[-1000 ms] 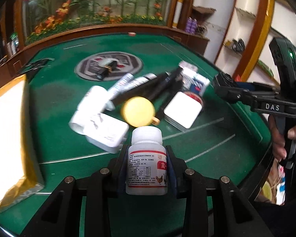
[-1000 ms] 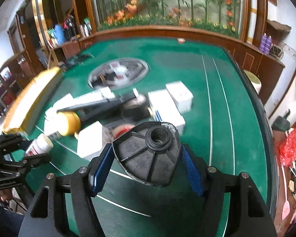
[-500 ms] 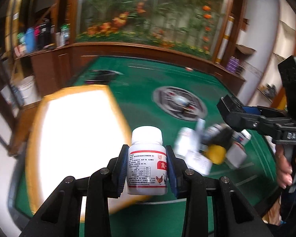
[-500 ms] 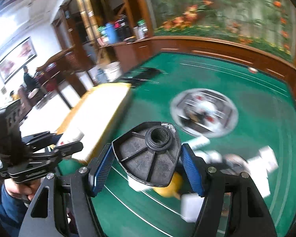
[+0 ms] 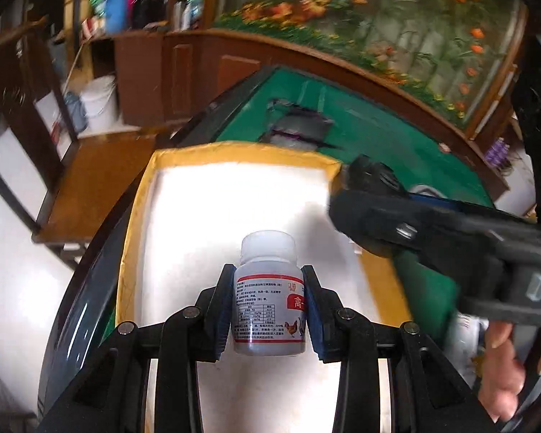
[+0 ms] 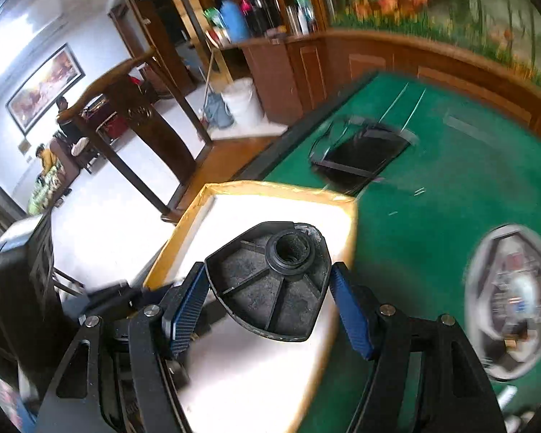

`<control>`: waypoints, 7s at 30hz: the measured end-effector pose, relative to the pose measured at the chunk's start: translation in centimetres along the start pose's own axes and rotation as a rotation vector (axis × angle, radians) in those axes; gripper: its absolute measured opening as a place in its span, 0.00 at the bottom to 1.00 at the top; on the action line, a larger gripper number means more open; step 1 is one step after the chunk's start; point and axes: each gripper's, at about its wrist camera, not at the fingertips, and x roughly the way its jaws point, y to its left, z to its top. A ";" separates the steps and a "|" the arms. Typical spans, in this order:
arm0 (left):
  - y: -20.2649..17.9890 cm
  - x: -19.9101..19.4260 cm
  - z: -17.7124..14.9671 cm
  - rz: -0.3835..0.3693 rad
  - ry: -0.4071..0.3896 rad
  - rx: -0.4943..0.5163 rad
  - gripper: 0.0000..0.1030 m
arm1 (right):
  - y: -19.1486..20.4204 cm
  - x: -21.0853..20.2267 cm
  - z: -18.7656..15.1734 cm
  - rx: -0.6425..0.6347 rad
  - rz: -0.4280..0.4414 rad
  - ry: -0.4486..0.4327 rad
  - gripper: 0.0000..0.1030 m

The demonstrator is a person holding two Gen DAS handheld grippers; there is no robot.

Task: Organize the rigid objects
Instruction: 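Carry both items into the yellow-rimmed tray and open both grippers, then grasp the large white bottle with green label with the left gripper, then grasp the white square box with the right gripper while the left lifts the bottle, then carry the bottle and the white box into the tray and open both grippers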

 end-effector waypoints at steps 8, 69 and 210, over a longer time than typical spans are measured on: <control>1.0 2.3 0.2 0.048 0.028 -0.035 0.37 | -0.3 6.8 2.1 0.040 -0.061 0.075 0.66; -21.4 2.9 -8.9 -0.121 0.136 0.437 0.35 | -20.1 -19.4 -19.7 0.326 0.028 -0.307 0.74; 4.3 2.1 2.4 0.049 0.044 -0.035 0.52 | 3.9 2.9 -7.3 -0.241 -0.174 0.035 0.58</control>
